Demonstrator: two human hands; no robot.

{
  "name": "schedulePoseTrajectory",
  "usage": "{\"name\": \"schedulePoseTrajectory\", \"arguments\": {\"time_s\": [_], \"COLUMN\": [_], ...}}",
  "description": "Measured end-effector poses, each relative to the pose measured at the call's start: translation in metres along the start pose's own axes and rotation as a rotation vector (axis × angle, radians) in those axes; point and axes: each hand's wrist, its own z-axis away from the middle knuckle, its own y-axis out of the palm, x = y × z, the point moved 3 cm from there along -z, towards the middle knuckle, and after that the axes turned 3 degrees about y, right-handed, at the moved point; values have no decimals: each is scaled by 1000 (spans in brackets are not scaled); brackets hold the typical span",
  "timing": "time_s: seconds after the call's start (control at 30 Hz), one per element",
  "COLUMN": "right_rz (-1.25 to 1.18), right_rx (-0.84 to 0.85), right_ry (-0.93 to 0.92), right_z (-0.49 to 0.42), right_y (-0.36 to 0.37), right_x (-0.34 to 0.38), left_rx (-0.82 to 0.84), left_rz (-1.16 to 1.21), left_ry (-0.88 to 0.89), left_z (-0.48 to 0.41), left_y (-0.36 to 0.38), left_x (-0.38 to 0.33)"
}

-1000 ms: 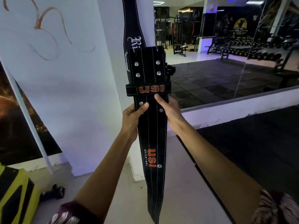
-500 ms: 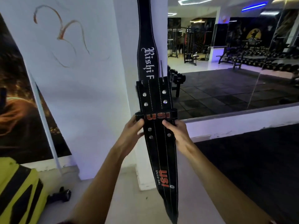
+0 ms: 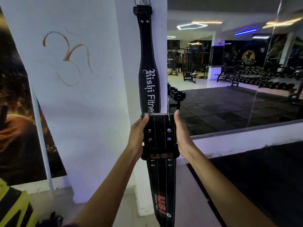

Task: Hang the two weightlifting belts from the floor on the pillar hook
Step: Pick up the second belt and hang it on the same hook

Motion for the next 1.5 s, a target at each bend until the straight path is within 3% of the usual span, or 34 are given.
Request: {"name": "schedulePoseTrajectory", "arguments": {"time_s": [0.23, 0.43, 0.63, 0.73, 0.83, 0.9, 1.03, 1.13, 1.23, 1.37, 1.5], "right_rz": [-62, -121, -147, -143, -159, -148, -36, 88, 0, 11, 227], "right_rx": [-105, -236, -242, -246, -239, -237, -236, -253, -65, 138, -121], "right_ry": [-262, -128, -115, -133, -98, -86, -35, 150, 252, 25, -558], "right_z": [-6, -15, -18, -21, -26, -31, -38, -51, -68, -96, -162], "right_y": [10, 14, 25, 22, 17, 17, 25, 17, 6, 10, 43], "right_x": [13, 9, 4, 7, 9, 9, 8, 16, 28, 54, 123], "left_rx": [-69, 60, -17, 108, 168, 36, -428, -526, -547, -583, -549], "left_rz": [59, 69, 83, 24, 16, -14, -310, -369, -449, -461, -431], "left_ry": [141, -140, -251, -305, -246, -97, 314, 396, 428, 473, 706], "left_z": [-12, -29, -36, -37, -32, -29, -32, -40, -63, -114, -186], "left_y": [2, -8, -13, -20, -22, -17, -6, 7, 15, 12, 11], "left_x": [-15, -14, -15, -12, -9, -7, -4, -4, -5, -21, -93]}}
